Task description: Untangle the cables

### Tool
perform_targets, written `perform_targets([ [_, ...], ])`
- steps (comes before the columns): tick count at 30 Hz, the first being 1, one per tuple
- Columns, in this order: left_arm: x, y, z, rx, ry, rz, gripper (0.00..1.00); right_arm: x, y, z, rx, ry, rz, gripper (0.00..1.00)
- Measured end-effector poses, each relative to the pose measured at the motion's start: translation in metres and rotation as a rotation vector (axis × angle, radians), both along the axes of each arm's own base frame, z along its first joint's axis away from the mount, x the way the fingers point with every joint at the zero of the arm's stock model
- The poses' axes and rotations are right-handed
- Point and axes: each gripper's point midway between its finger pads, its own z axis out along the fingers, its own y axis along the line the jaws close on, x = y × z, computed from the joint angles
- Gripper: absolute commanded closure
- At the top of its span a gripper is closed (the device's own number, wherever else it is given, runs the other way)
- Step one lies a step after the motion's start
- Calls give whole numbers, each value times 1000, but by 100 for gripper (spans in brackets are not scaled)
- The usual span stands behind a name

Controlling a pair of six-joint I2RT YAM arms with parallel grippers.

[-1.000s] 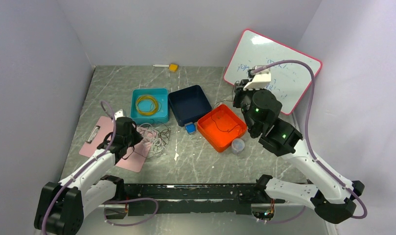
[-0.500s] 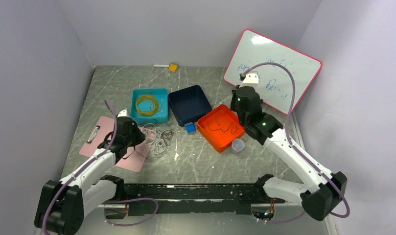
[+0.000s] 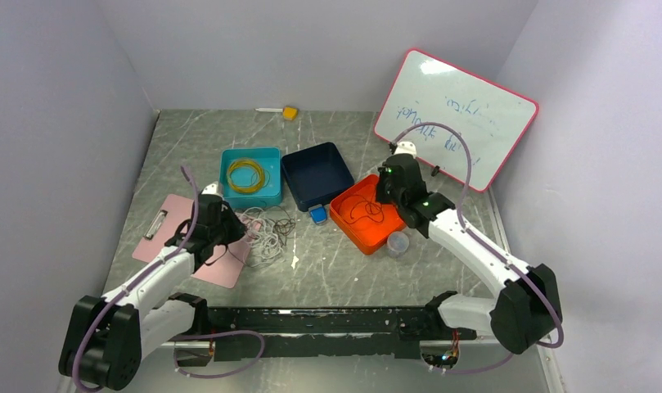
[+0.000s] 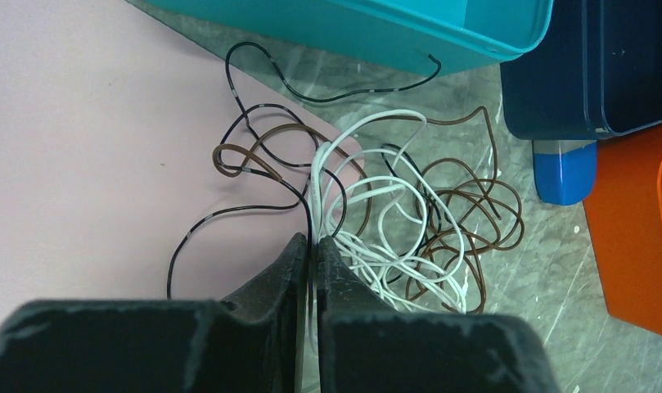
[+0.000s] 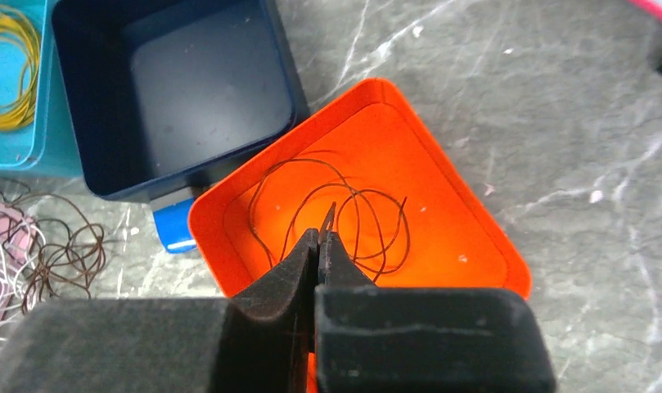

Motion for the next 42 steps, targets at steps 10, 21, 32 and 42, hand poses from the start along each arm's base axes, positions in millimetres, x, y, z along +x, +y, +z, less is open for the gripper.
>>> perform_targets([
  [10, 1, -5, 1, -17, -6, -24, 93, 6, 14, -66, 2, 155, 69, 94],
  [21, 0, -9, 0, -26, 0, -46, 93, -7, 18, -124, -8, 307, 109, 84],
  [32, 0, -15, 3, -45, -10, -83, 93, 19, 13, -34, -8, 99, 86, 53],
  [42, -2, -23, 6, -66, -18, -137, 93, 8, 9, 27, 73, -96, 105, 45],
])
